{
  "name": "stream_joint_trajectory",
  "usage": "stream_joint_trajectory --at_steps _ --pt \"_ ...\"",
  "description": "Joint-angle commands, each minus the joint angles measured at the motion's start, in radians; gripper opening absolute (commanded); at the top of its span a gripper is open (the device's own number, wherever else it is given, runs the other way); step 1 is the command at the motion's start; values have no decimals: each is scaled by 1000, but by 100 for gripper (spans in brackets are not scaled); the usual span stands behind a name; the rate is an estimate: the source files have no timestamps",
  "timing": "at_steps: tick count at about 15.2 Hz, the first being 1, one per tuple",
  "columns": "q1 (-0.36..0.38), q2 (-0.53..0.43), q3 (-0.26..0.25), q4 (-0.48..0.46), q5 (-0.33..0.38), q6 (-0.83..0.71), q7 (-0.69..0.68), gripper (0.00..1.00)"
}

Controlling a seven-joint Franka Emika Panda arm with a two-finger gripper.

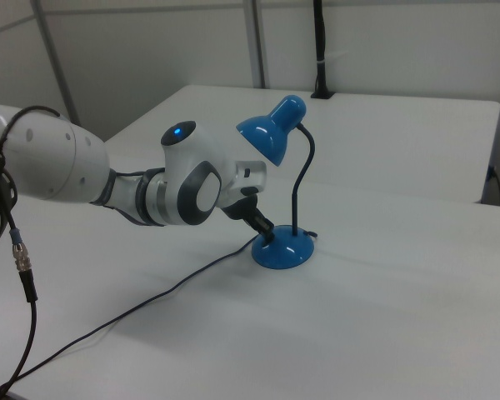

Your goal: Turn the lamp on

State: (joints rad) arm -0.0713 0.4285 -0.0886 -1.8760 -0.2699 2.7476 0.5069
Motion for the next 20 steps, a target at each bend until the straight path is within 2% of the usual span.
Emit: stream_joint_trajectory --at_steps 1,10,15,20 --pt "12 29 -8 -15 -46 43 68 0" --pt "5 1 -6 -20 -48 41 70 0" --pt "8 -128 0 -113 -40 12 73 0" --pt "10 -258 44 -193 -34 -120 75 0"
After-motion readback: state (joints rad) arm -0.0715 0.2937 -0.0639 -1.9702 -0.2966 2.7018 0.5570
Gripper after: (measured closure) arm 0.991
